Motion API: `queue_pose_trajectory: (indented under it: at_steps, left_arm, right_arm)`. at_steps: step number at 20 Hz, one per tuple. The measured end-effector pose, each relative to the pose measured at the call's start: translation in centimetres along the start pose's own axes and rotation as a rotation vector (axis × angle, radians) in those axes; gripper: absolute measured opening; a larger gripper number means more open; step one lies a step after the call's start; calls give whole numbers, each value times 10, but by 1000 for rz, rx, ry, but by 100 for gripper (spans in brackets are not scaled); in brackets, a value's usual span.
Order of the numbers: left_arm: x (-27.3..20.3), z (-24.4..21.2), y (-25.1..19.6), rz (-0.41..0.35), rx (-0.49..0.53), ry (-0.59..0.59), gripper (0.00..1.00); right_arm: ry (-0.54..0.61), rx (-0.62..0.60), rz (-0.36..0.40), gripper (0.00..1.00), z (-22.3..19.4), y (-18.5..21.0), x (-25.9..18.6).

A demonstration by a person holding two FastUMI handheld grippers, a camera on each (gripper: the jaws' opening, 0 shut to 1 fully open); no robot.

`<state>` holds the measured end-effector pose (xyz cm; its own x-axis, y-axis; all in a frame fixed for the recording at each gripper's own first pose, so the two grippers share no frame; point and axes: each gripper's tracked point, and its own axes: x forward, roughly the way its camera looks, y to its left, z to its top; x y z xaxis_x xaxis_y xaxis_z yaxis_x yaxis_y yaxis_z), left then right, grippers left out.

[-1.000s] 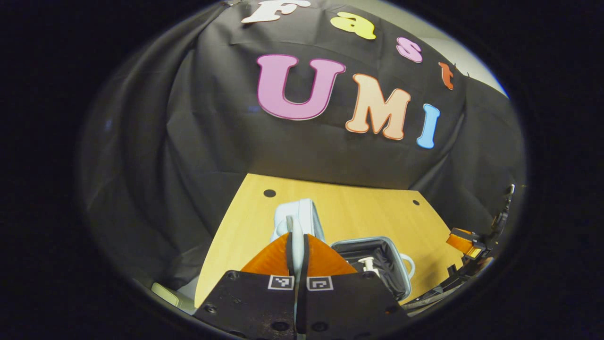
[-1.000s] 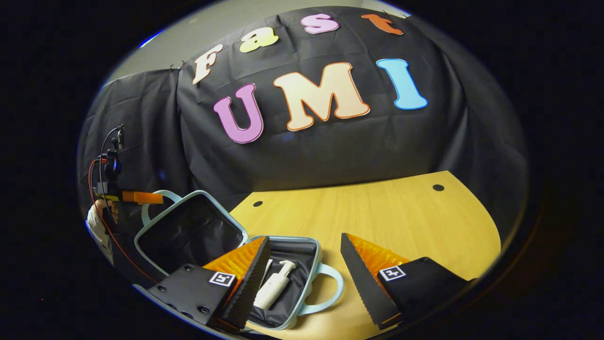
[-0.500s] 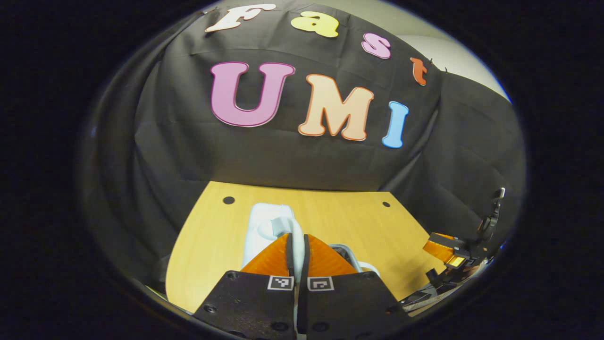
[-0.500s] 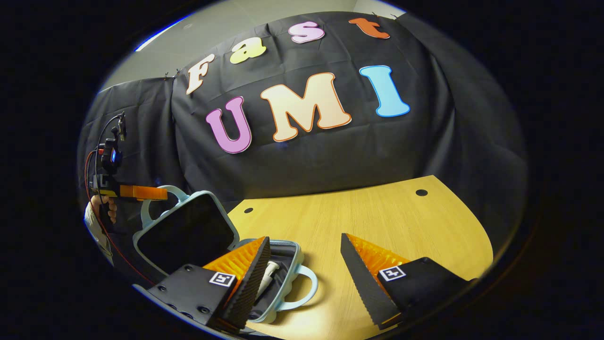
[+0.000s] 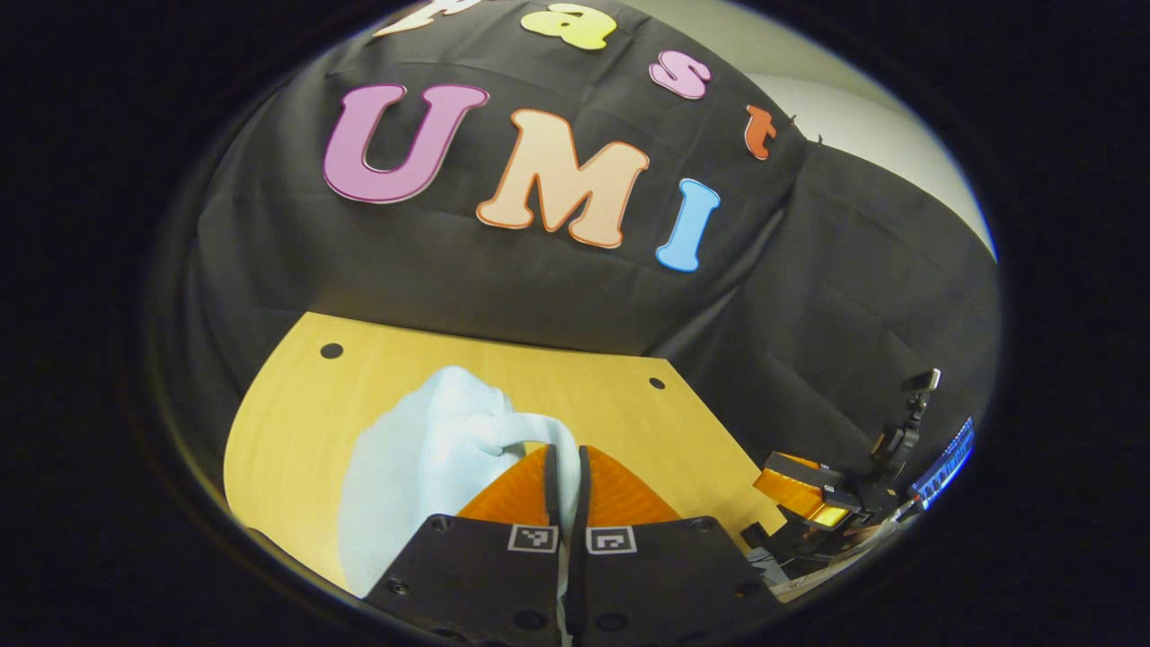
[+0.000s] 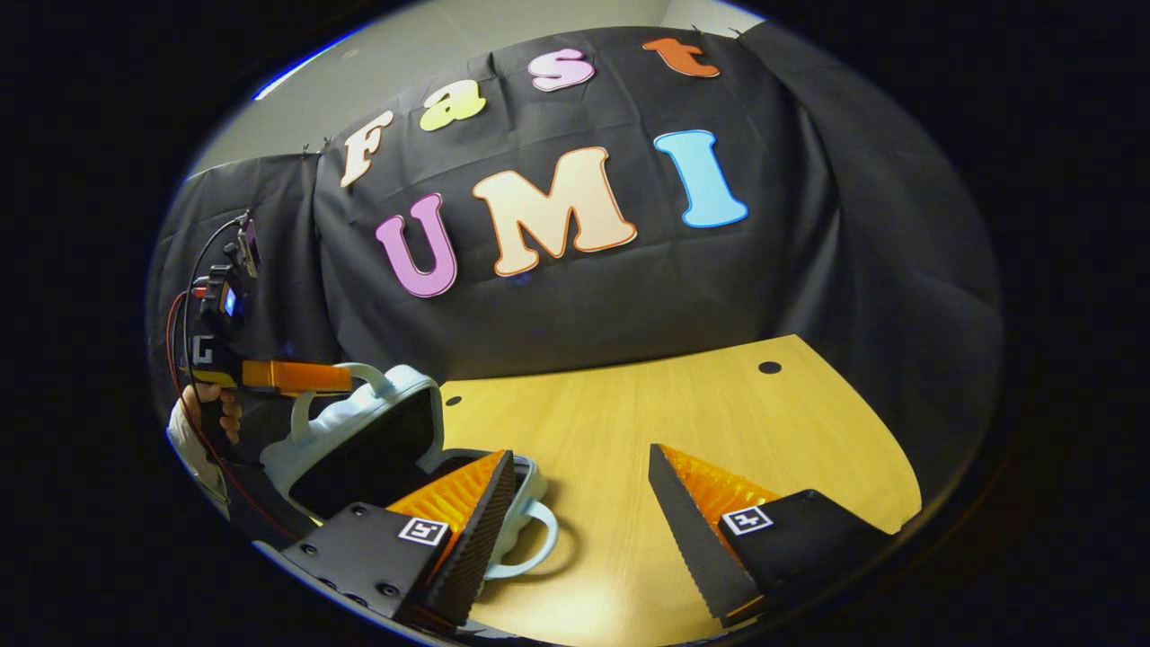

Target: First open the suitcase, pack the skin care products into it, and then close the suitcase.

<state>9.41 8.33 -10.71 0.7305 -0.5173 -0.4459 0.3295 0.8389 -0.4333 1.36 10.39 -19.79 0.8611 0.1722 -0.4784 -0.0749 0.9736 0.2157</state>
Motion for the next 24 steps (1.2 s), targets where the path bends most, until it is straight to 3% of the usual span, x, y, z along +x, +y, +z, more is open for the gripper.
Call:
queue_pose_trajectory:
  at_steps: [7, 10, 14, 17, 19, 20, 21, 24]
  left_arm:
    - [58, -73, -36, -31, 8, 157, 0]
    - [76, -102, -40, -15, 21, 224, 0]
    - [82, -114, -47, 31, 57, 221, 1]
    - [77, -107, -60, 5, 28, 196, 12]
    - [67, -84, -73, -31, -4, 111, 32]
    - [63, -67, -78, -45, 5, 52, 50]
    - [54, -54, -78, -31, 28, 11, 58]
    - [35, -3, -86, -2, 165, -174, 67]
  right_arm:
    - [5, 6, -74, 94, -3, -50, -27]
    - [1, 6, -105, 94, -2, -68, -40]
    - [-6, 10, -129, 94, -1, -82, -52]
    - [-16, 2, -131, 94, 0, -84, -57]
    - [-26, -1, -122, 94, 5, -80, -59]
    - [-34, -7, -116, 94, 9, -77, -59]
    - [-42, -15, -108, 94, 12, -74, -59]
    - [-87, -38, -88, 94, 30, -63, -61]
